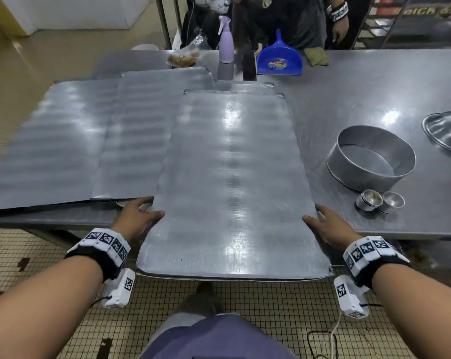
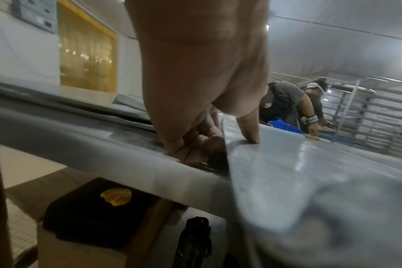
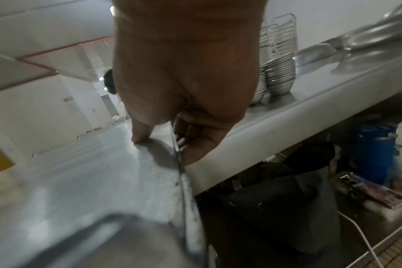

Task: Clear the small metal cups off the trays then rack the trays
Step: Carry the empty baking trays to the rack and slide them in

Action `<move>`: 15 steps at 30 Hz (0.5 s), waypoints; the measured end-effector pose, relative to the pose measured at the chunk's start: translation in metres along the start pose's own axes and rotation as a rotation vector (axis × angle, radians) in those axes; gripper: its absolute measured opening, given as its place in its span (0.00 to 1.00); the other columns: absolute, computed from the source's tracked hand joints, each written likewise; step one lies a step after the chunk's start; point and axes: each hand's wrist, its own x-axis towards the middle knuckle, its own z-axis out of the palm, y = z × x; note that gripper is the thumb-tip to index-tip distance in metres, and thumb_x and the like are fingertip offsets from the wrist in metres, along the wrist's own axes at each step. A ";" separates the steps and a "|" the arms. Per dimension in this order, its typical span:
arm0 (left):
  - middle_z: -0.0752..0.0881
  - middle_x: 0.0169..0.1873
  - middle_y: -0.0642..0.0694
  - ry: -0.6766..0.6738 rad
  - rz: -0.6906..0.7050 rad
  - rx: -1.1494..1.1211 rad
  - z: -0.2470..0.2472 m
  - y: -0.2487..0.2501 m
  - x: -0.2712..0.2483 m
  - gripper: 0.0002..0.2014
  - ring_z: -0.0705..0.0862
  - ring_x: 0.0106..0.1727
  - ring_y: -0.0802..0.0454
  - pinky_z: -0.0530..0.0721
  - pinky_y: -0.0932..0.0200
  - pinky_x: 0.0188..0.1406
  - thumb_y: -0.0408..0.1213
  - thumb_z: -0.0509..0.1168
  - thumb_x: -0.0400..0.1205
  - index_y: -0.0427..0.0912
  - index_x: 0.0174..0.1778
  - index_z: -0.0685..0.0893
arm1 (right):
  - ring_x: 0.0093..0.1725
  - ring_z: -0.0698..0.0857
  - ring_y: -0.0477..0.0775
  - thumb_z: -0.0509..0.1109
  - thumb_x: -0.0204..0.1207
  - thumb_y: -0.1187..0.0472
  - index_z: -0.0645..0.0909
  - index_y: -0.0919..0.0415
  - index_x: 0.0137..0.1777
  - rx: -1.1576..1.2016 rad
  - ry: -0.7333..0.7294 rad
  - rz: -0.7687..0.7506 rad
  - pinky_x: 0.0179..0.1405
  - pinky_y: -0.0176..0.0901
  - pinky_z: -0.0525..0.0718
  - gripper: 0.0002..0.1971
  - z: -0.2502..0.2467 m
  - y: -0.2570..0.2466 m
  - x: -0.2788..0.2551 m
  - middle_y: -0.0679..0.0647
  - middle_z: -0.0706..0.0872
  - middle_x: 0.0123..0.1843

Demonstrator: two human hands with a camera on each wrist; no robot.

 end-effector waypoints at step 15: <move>0.85 0.60 0.34 -0.107 -0.037 -0.269 -0.012 0.025 -0.003 0.26 0.85 0.56 0.43 0.84 0.46 0.61 0.36 0.79 0.63 0.44 0.56 0.79 | 0.47 0.87 0.57 0.74 0.59 0.25 0.83 0.62 0.61 0.254 -0.007 0.022 0.52 0.52 0.82 0.43 -0.029 -0.005 0.003 0.61 0.87 0.51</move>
